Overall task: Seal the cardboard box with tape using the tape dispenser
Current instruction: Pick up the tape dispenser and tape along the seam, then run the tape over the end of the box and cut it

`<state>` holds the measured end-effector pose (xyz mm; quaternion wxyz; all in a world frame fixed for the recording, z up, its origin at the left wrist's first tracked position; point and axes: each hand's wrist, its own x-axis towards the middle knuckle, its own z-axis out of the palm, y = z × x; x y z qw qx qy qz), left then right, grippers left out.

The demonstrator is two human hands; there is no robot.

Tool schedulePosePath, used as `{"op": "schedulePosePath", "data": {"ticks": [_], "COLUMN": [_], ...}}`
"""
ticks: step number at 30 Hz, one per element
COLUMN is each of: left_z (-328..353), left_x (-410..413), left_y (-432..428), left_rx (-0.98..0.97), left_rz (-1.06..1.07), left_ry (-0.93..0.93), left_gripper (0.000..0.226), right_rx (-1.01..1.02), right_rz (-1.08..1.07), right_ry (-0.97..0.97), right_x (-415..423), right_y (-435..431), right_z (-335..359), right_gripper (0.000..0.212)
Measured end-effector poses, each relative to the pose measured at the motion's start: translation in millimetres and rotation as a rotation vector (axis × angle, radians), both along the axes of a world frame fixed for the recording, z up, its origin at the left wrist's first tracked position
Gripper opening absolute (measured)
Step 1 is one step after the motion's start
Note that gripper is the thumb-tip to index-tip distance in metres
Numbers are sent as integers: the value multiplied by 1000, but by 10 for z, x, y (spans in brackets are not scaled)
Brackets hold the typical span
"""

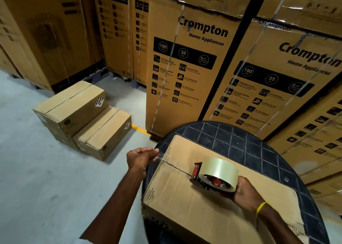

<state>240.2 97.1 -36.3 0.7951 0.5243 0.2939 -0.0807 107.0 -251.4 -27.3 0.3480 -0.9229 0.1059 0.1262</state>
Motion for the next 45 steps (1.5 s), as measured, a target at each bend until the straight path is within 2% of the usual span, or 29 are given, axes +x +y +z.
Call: {"op": "schedulePosePath", "data": {"ticks": [3, 4, 7, 11, 16, 20, 21, 23, 26, 28, 30, 32, 34, 36, 42, 45], "left_z": [-87, -113, -221, -283, -312, -443, -469, -451, -214, -40, -13, -39, -4, 26, 52, 61], "left_x": [-8, -23, -57, -123, -192, -326, -347, -340, -336, -348, -399, -510, -575, -575, -506, -498], "left_y": [2, -1, -17, -101, -121, -15, 15, 36, -57, -145, -157, -118, -140, -237, -361, -399], "left_rx": [26, 43, 114, 188, 265, 285, 312, 544, 1013, 1303, 1446, 1495, 1545, 1574, 1565, 1541], "left_rz": [-8, -12, -41, -78, -114, -209, -248, -318, -518, -883, -1084, -1155, -1263, -1377, -1559, -1607], "left_ry": [12, 19, 32, 28, 46, 213, 221, 75, -423, -708, -862, -997, -1053, -1084, -1139, -1153], "left_gripper": [25, 25, 25, 25, 27, 21, 17, 5, 25, 56, 88, 122, 150, 164, 170, 170], "right_rx": [-32, -37, -61, -126, -171, -164, -165, -195, -229, -266, -252, -235, -240, -236, -221, -241], "right_rz": [11, 20, 22, 8, 23, 22, 29, 33, 30, 31, 32, 23, 36, 49, 54, 45], "right_ry": [10, 17, 36, 57, 64, 57, 61, 75, 99, 102, 99, 96, 111, 127, 138, 148], "right_x": [24, 32, 57, 84, 87, 87, 84, 101, 149, 186, 221, 230, 245, 249, 182, 156], "right_y": [110, 118, 106, 120, 109, 109, 108, 100, 45, -8, -72, -127, -176, -167, 7, 119], "right_z": [82, 86, 39, 36, -25, -31, -41, -59, -97, -135, -175, -219, -302, -295, 24, 188], "right_gripper": [50, 51, 69, 47, 48, 53, 52, 47, 46, 46, 48, 54, 55, 51, 45, 35]}}
